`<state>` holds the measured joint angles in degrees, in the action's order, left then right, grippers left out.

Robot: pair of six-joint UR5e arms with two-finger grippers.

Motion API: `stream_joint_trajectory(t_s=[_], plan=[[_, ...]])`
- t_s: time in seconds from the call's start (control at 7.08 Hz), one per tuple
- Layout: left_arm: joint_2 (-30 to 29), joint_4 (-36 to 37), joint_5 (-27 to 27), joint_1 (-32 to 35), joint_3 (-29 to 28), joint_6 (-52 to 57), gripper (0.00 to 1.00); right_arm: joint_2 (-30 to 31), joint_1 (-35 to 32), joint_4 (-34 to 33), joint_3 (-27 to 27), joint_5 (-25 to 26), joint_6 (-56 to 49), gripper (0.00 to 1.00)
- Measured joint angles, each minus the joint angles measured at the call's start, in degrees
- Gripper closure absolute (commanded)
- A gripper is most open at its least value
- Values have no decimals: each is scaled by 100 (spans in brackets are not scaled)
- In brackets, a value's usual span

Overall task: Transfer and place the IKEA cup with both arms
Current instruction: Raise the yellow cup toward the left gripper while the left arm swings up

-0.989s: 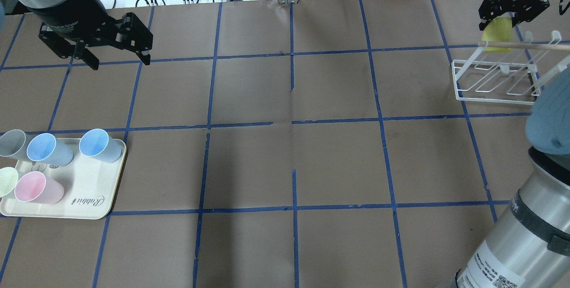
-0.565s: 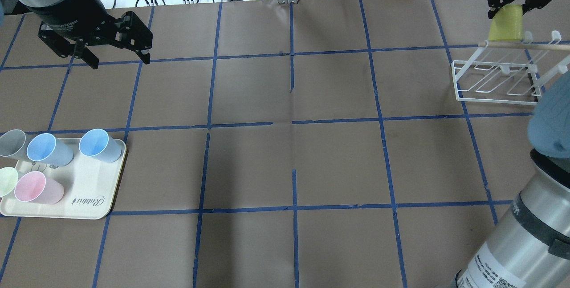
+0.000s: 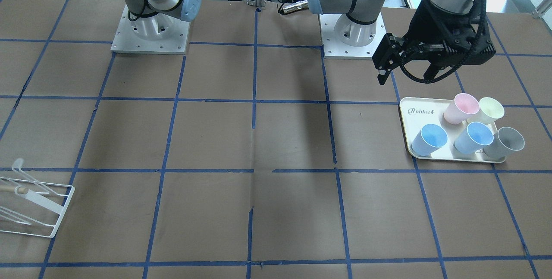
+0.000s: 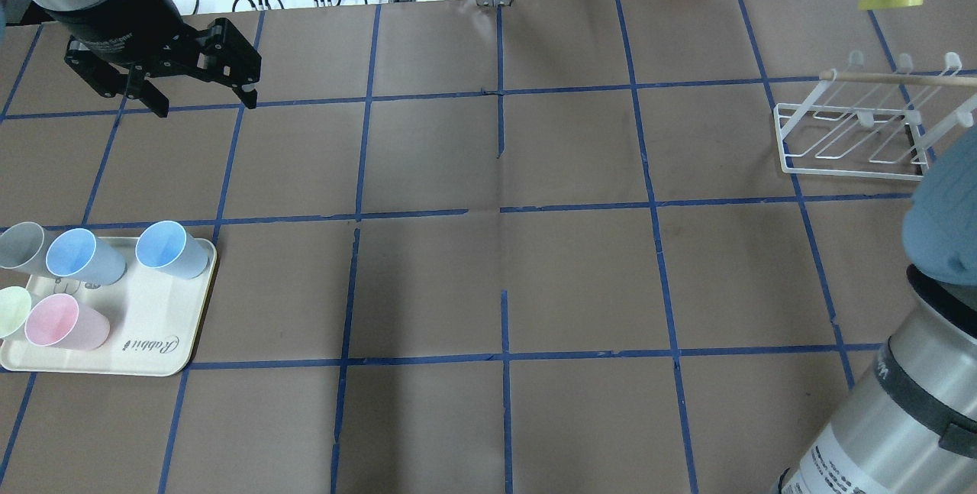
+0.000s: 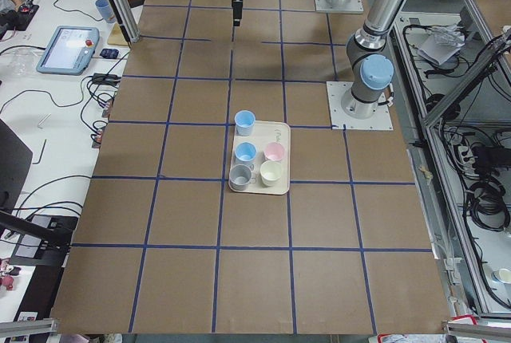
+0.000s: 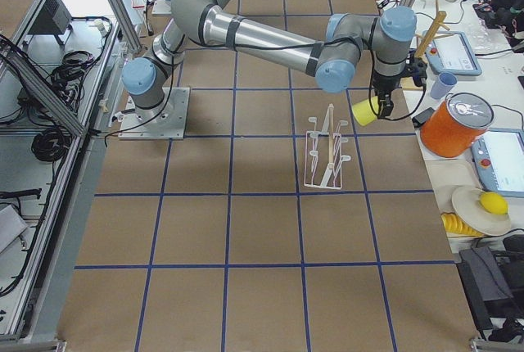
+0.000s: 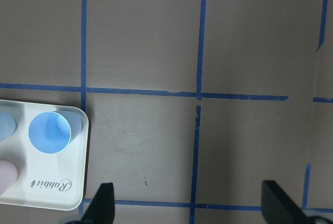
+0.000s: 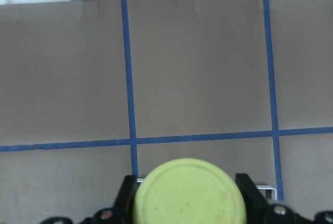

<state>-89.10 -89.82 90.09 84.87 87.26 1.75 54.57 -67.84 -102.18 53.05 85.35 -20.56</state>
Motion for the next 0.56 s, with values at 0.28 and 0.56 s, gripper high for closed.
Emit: stream_joint_trajectory(t_s=[0.28, 0.56], plan=[[6, 0, 0, -8, -5, -3, 0, 353, -507, 16, -164, -589, 45, 100], [17, 0, -23, -19, -2, 0, 0, 655, -1122, 67, -167, -1515, 738, 100]])
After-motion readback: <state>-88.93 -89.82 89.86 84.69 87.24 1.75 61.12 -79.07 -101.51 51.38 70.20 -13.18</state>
